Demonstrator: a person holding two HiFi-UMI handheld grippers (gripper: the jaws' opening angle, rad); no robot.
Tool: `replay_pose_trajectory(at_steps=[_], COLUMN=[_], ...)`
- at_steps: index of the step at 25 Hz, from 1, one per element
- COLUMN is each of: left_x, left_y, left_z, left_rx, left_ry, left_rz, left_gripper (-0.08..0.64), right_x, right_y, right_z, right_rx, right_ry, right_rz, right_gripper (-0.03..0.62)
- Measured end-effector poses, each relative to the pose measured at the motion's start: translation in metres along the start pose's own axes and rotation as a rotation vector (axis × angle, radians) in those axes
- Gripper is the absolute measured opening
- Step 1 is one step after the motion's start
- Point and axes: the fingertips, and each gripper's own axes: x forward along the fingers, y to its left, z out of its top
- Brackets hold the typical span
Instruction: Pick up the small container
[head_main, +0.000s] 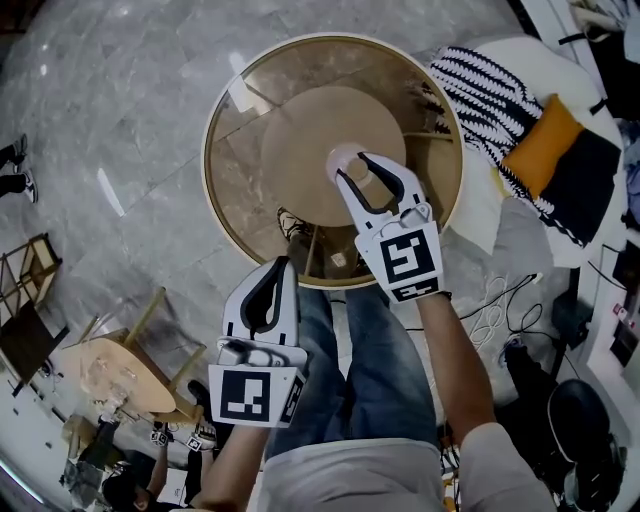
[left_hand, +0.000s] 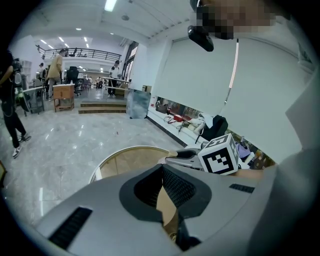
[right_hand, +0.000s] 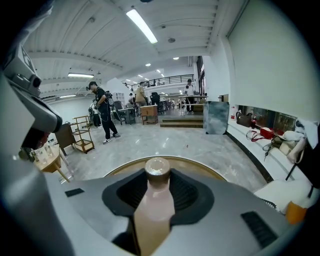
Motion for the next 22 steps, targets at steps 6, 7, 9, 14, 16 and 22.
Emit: replay_pose_trajectory(at_steps=[6,7,9,14,16,22], left_x=[-0.006,-0.006,-0.007,-0.01,-0.013,-0.022], left_y=[-0.009,-0.011,-0.014,-0.019,-0.021,-0.026], left_z=[0.006,0.008,0.011,0.025,0.031,0.041], left_rx=[-0.001,-0.001,0.003,0.01,0.011,0.009], left_ry=[-0.002,-0.001,-0.002,-0.014,-0.019,-0.024], left_rz=[0.0,-0.002,-0.009,-0.012,-0.01,-0.01], left_gripper=[0.018,0.018,0.018,0.018,0.018,0.017], right_x=[-0.015,-0.017,-0.021,-0.032,-0.037,-0.052], right_y=[0.0,0.0,-0.001,0.0,0.001,0.007], right_z=[0.005,0.006,0.009,0.018,0.023,0.036], right_rx=[0.002,0.003,0.004,0.006,0.003,-0.006], right_ry=[0.005,0.005,0.005,0.006,0.006,0.005], right_rz=[0.009,0.009,0.008,0.012,0.016,0.032], right_gripper=[0.147,0.147,0.147,0.147,0.147,0.147])
